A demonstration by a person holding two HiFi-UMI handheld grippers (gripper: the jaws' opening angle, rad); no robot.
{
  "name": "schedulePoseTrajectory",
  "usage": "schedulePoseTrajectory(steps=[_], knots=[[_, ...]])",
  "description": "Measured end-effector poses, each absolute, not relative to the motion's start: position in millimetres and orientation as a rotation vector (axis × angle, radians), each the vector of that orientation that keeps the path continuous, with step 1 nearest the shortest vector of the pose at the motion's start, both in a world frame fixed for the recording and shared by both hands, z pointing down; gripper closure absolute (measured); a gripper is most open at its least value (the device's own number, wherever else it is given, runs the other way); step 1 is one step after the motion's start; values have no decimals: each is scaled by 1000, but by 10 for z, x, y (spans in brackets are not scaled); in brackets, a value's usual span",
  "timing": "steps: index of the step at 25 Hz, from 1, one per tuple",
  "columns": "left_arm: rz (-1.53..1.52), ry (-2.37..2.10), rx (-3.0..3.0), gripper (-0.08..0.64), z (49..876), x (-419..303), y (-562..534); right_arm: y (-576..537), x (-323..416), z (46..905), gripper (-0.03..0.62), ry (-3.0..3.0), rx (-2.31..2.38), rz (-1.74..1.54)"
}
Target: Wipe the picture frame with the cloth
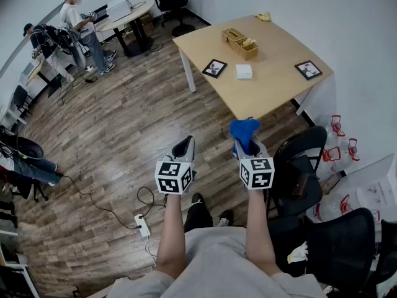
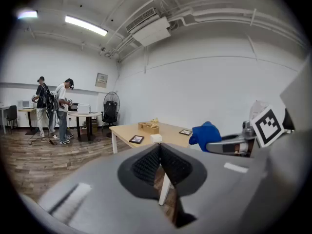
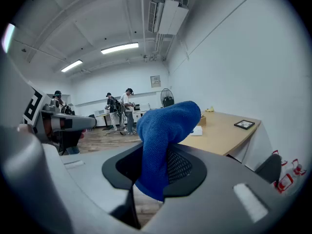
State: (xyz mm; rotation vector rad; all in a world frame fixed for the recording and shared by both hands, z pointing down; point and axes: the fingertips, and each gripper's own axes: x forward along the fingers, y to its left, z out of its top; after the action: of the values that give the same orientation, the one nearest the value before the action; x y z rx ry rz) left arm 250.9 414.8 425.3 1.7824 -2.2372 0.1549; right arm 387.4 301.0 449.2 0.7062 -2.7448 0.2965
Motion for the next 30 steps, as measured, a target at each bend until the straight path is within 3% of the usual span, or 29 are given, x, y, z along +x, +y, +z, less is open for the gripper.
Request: schedulePoseTrajectory(steps=[13, 30], knots=[[353, -2166, 1845, 508, 4360, 2068, 3834, 2644, 3532, 4554, 486, -2722, 859, 475], [168, -2101, 1909, 508, 4288, 725, 3564, 2601, 2345, 4592, 486, -2673, 813, 540]])
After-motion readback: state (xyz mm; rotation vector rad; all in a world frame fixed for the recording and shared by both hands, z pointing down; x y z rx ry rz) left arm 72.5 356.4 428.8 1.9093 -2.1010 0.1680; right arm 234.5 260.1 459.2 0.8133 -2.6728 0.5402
